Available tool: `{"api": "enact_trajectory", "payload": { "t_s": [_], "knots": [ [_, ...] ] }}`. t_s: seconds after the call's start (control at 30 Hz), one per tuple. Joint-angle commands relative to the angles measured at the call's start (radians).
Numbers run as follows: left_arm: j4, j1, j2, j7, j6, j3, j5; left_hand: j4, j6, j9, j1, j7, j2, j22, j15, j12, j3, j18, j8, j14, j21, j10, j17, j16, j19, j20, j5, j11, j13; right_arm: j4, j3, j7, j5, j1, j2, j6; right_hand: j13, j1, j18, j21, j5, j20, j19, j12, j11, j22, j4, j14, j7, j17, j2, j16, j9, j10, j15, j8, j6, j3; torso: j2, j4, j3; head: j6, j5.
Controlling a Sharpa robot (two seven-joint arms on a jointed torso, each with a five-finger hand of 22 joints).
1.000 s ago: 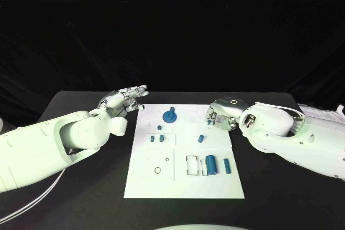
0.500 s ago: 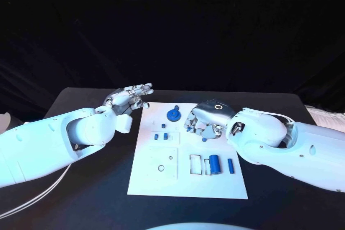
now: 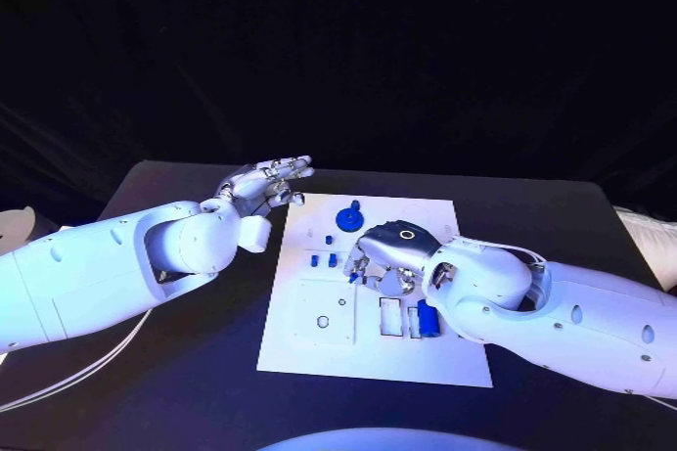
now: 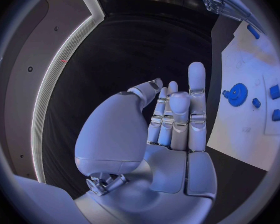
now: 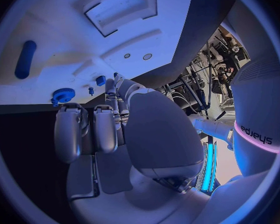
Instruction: Assemble the parts on the task board
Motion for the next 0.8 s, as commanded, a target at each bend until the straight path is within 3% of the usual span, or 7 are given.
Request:
{"api": "enact_trajectory", "payload": {
  "t_s": [0.03, 0.33, 0.8],
  "knots": [
    [0.006, 0.0, 0.001, 0.004, 0.022, 0.001, -0.002, -0.005, -0.007, -0.001, 0.001, 0.003, 0.002, -0.002, 0.002, 0.006, -0.001, 0.018, 0.0, -0.008, -0.004, -0.008, -0.001, -0.006, -0.005, -0.001, 0.002, -0.003, 0.0, -0.009, -0.003, 0.027, 0.002, -0.012, 0.015, 0.023, -0.001, -0.01, 0.001, 0.003, 0.005, -0.003, 0.002, -0.007, 0.004, -0.001, -0.001, 0.063, 0.007, 0.0, 0.003, 0.004, 0.001, 0.004, 0.001, 0.005, 0.004, 0.004, 0.0, 0.0, 0.0002, -0.004, 0.005],
    [0.007, 0.0, 0.0, 0.004, 0.025, 0.001, -0.002, -0.006, -0.008, -0.002, 0.001, 0.004, 0.002, -0.002, 0.002, 0.008, -0.001, 0.018, 0.0, -0.009, -0.005, -0.009, -0.003, -0.006, -0.005, -0.001, 0.002, -0.002, 0.0, -0.029, -0.009, 0.035, 0.004, -0.031, 0.045, 0.037, -0.001, -0.011, 0.001, 0.002, 0.005, -0.002, 0.002, -0.007, 0.005, -0.002, -0.002, 0.063, 0.008, 0.0, 0.003, 0.003, 0.001, 0.004, 0.002, 0.004, 0.004, 0.006, 0.0, -0.0005, 0.0017, -0.009, 0.012],
    [0.005, 0.0, -0.001, 0.002, 0.026, 0.001, -0.003, -0.006, -0.008, -0.002, 0.0, 0.004, 0.002, -0.003, 0.003, 0.009, -0.002, 0.018, 0.0, -0.01, -0.006, -0.011, -0.003, -0.006, -0.005, 0.0, 0.002, -0.002, 0.0, -0.04, -0.012, 0.035, 0.004, -0.035, 0.054, 0.067, -0.001, -0.013, 0.001, 0.002, 0.005, -0.001, 0.002, -0.007, 0.006, -0.001, -0.003, 0.063, 0.01, 0.0, 0.002, 0.004, 0.001, 0.003, 0.003, 0.004, 0.003, 0.007, 0.001, -0.0009, 0.0021, -0.016, 0.017]
  ]
}}
